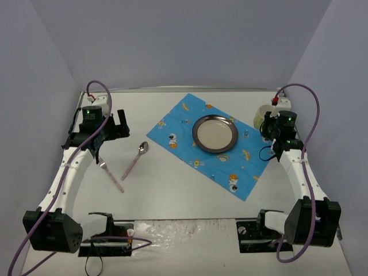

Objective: Set the dinner table for one person

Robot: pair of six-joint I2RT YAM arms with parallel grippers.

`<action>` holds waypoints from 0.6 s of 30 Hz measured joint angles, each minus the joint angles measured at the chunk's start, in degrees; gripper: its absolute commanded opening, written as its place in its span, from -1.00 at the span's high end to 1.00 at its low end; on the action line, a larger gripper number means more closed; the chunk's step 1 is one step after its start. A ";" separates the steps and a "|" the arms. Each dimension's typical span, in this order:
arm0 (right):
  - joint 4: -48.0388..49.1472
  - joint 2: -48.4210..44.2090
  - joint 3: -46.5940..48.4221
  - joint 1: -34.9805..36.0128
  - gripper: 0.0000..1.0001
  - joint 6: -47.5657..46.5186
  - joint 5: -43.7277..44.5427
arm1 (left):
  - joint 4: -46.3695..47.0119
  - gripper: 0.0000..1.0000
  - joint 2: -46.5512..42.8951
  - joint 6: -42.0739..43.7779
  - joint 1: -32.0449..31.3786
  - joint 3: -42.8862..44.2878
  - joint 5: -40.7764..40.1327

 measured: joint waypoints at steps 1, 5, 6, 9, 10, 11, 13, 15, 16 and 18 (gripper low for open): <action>-0.02 -0.22 -0.45 0.01 1.00 -0.01 0.25 | -0.01 -0.94 -0.11 0.00 0.00 -0.02 -0.01; -0.03 -0.56 -1.86 0.02 1.00 -0.02 0.95 | 0.01 -0.94 -0.64 0.00 0.00 -0.03 -0.04; 0.00 -0.55 -2.20 0.00 1.00 -0.02 1.15 | 0.01 -0.94 -0.73 0.00 0.00 -0.03 -0.04; 0.01 -0.54 -3.35 -0.05 1.00 -0.02 1.44 | 0.00 -0.94 -0.79 0.00 0.00 -0.05 -0.04; 0.05 -0.54 -3.83 -0.05 1.00 -0.01 1.55 | -0.02 -0.94 -0.79 0.00 0.00 -0.03 -0.04; 0.03 -0.54 -4.28 -0.05 1.00 0.00 1.66 | -0.02 -0.94 -0.79 0.00 0.00 -0.03 -0.04; 0.01 -0.46 -5.11 -0.11 1.00 0.01 1.83 | -0.02 -0.94 -0.79 0.00 0.00 -0.03 -0.06; 0.03 -0.19 -5.63 -0.33 1.00 0.01 1.86 | 0.00 -0.94 -0.79 0.01 0.00 -0.04 -0.04; 0.04 0.03 -5.79 -0.37 1.00 0.01 1.92 | 0.00 -0.94 -0.79 0.00 0.00 -0.05 -0.04; 0.14 0.48 -6.05 -0.45 1.00 0.01 2.13 | -0.02 -0.94 -0.79 0.00 0.00 -0.05 -0.04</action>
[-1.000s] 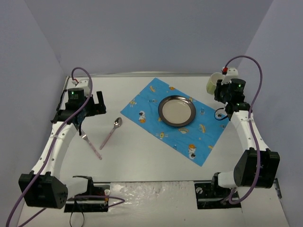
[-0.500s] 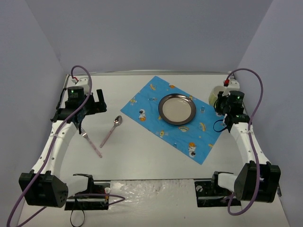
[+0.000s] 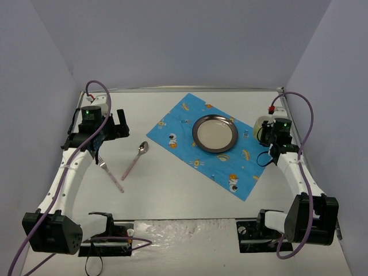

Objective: Set the dinner table for one person

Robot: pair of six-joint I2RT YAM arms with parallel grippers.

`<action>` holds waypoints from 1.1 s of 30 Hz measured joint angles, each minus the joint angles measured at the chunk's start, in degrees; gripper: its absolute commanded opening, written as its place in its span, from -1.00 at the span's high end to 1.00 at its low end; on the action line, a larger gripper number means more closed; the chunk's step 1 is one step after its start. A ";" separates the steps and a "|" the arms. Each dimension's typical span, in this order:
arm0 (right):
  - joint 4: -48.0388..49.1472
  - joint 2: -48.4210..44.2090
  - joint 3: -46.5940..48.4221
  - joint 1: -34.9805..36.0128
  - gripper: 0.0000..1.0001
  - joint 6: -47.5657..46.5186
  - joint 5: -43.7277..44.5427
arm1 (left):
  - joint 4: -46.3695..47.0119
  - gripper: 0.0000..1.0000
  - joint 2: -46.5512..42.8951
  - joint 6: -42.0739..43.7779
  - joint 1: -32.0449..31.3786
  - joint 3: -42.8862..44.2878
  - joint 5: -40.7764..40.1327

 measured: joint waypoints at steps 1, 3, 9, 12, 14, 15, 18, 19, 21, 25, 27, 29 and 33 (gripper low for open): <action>0.27 0.07 -0.34 -0.13 1.00 0.00 0.04 | 0.00 -0.94 0.00 0.00 0.00 0.00 -0.01; 0.97 0.20 -1.12 -0.55 1.00 0.00 0.09 | 0.02 -0.94 0.00 0.00 0.00 0.00 -0.02; 2.82 1.56 -3.20 -3.19 1.00 0.00 -0.03 | 0.00 -0.94 0.00 0.01 -0.02 0.00 -0.06; 3.40 2.46 -3.66 -4.26 1.00 -0.02 -0.12 | 0.00 -0.94 0.00 0.02 -0.02 0.00 -0.18; 4.28 3.02 -3.82 -4.74 1.00 -0.01 -0.43 | 0.01 -0.94 0.00 0.02 -0.02 0.00 -0.22; 4.83 3.26 -3.95 -4.87 1.00 -0.01 -0.59 | 0.01 -0.94 0.00 0.02 -0.03 0.00 -0.30; 6.17 3.73 -4.31 -5.44 1.00 -0.02 -1.16 | 0.00 -0.94 0.00 0.02 -0.09 0.00 -0.40; 6.47 3.74 -4.48 -5.62 1.00 -0.02 -1.47 | 0.01 -0.94 0.00 0.02 -0.11 0.00 -0.43; 7.31 3.76 -4.84 -6.16 1.00 -0.02 -1.99 | 0.01 -0.94 0.00 0.02 -0.12 0.00 -0.45; 8.58 4.16 -5.26 -7.01 1.00 -0.02 -2.15 | 0.01 -0.94 0.00 0.02 -0.13 0.00 -0.77; 9.20 4.69 -5.46 -7.23 1.00 -0.02 -2.17 | 0.00 -0.94 0.00 0.02 -0.13 0.00 -0.83; 9.75 5.22 -5.90 -7.38 1.00 0.00 -2.32 | 0.00 -0.94 0.00 0.02 -0.13 0.00 -0.88; 10.26 6.74 -6.56 -7.38 1.00 0.00 -2.71 | 0.00 -0.94 0.00 0.04 -0.13 0.00 -0.98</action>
